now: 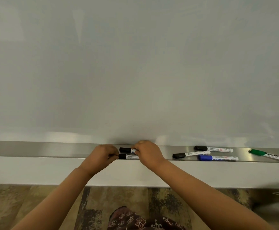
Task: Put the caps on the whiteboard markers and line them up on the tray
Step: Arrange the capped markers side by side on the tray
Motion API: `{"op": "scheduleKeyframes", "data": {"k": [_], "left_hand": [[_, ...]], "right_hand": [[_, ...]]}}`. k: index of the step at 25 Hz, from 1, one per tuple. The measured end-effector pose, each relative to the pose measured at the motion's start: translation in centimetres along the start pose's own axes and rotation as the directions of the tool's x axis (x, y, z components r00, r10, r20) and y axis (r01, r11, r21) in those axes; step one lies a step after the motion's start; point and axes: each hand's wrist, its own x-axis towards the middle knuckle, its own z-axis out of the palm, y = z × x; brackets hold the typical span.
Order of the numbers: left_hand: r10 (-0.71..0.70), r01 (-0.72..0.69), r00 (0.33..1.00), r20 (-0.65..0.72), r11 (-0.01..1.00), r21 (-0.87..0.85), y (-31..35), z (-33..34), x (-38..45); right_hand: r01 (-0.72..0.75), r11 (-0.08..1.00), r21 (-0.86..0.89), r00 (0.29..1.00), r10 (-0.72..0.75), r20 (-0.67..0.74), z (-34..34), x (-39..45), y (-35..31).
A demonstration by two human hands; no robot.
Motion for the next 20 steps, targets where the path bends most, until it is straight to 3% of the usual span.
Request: {"op": "scheduleKeyframes", "data": {"k": [6,10,14,20], "left_hand": [[-0.107,0.095,0.992,-0.068,0.983,-0.156,0.0,0.5,-1.0],[-0.138,0.127,0.987,-0.081,0.984,-0.127,-0.2,0.3,-0.9],[-0.149,0.146,0.988,-0.047,0.987,-0.067,-0.1,0.1,-0.6],[-0.283,0.289,0.957,0.066,0.951,-0.107,0.3,-0.9,0.6]], "right_hand": [[0.127,0.986,-0.111,0.989,-0.117,0.088,0.0,0.5,-0.8],[0.167,0.963,-0.212,0.984,-0.151,0.091,0.1,0.5,-1.3],[0.164,0.958,-0.235,0.986,-0.148,0.083,0.6,0.1,-1.6],[0.146,0.967,-0.207,0.989,-0.141,0.038,0.6,0.1,-1.3]]}}
